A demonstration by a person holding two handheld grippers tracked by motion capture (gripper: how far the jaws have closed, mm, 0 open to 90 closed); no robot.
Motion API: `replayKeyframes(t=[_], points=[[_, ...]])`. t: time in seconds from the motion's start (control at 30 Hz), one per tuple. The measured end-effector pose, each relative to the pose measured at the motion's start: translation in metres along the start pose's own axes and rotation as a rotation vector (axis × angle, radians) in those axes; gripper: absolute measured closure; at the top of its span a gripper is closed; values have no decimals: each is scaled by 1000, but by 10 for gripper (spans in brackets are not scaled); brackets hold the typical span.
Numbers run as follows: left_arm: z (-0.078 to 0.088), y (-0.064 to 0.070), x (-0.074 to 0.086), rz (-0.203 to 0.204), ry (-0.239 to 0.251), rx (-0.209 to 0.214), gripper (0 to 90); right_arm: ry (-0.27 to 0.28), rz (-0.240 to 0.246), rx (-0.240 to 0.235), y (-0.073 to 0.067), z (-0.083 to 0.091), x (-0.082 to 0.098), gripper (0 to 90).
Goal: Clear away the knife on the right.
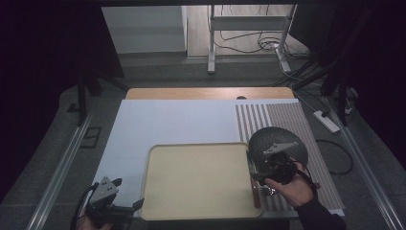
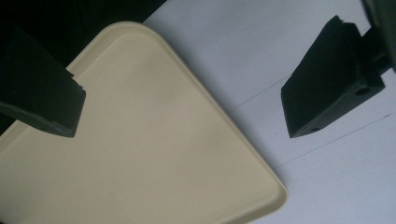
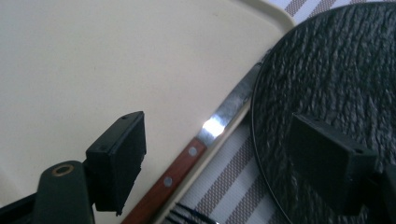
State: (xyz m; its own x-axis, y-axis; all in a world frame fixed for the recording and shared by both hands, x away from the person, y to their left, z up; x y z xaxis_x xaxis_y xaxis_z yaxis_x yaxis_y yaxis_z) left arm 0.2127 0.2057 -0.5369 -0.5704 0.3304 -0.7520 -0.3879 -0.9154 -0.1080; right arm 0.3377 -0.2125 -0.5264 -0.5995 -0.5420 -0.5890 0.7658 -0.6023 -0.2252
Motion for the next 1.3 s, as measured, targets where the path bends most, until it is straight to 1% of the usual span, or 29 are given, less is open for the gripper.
replayKeyframes(t=[0.3,0.37,0.6,0.7,1.3], points=[[0,0,0,7,2,1,0,20,-18,23,4,16,13,156],[0,0,0,9,2,2,0,23,-21,25,5,19,17,136],[0,0,0,9,2,2,0,52,-47,41,10,33,29,120],[0,0,0,10,2,1,0,55,-51,50,12,37,34,111],[0,-1,0,14,3,3,0,117,-94,103,21,62,61,112]])
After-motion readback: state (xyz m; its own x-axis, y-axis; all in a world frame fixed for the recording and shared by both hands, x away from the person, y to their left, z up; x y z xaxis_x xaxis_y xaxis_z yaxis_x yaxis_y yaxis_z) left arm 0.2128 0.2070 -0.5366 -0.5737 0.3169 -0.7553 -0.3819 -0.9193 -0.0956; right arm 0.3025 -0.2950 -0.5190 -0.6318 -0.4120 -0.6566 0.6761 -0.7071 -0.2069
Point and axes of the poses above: each handheld gripper's, and its own axes: z roughly backward along the jaws, x roughly out of its underside, y roughly to its right, the point moved 8 cm from there along -z, roughly forward along the jaws, and after that the axes turned 14 degrees about -x, right-handed, at the moved point
